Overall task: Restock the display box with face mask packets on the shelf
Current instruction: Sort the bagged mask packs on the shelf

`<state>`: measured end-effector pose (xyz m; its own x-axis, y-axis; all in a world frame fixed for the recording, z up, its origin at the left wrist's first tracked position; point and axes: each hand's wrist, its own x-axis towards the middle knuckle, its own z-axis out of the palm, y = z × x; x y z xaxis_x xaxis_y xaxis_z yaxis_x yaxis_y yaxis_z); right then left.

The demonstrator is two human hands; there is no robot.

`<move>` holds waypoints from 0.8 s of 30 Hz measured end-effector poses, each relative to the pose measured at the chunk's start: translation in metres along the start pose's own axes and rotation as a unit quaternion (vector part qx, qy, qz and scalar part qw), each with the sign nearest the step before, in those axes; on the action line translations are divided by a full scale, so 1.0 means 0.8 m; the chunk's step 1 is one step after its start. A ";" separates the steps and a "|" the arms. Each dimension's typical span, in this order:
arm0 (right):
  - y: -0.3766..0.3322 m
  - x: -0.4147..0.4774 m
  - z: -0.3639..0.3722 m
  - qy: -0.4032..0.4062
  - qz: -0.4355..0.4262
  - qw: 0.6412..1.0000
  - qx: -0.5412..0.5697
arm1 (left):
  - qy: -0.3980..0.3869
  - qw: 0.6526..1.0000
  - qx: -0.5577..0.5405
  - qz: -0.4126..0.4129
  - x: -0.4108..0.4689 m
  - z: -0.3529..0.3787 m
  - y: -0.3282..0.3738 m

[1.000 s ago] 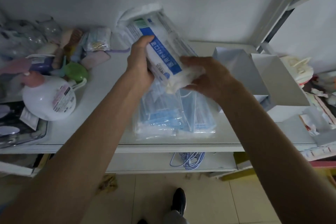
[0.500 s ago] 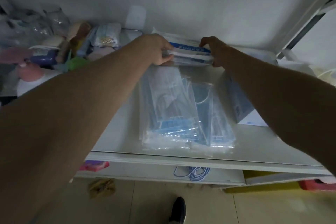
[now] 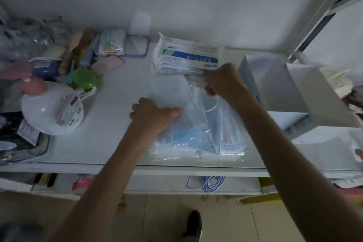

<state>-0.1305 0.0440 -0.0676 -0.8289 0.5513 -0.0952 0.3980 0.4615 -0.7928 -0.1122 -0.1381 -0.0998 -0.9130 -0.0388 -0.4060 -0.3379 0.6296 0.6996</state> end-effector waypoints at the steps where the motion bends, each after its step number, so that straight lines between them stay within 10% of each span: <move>1: 0.013 -0.031 0.007 -0.061 0.005 0.998 -0.020 | -0.001 1.000 -0.024 -0.019 -0.003 0.000 -0.006; 8: 0.038 -0.102 0.035 -0.121 -0.056 0.988 -0.075 | -0.045 0.967 -0.238 -0.081 -0.002 -0.015 -0.015; 14: 0.078 -0.114 -0.018 0.022 0.052 0.984 -0.168 | -0.046 0.989 -0.126 -0.060 -0.004 -0.012 0.001; 24: 0.089 -0.077 -0.023 -0.099 0.179 0.974 -0.096 | -0.067 0.991 -0.099 -0.054 0.001 0.003 0.008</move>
<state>-0.0440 0.0558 -0.1074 -0.6752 0.5644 -0.4750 0.7264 0.3967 -0.5612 -0.1147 -0.1321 -0.0972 -0.8354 0.0136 -0.5494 -0.4821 0.4618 0.7445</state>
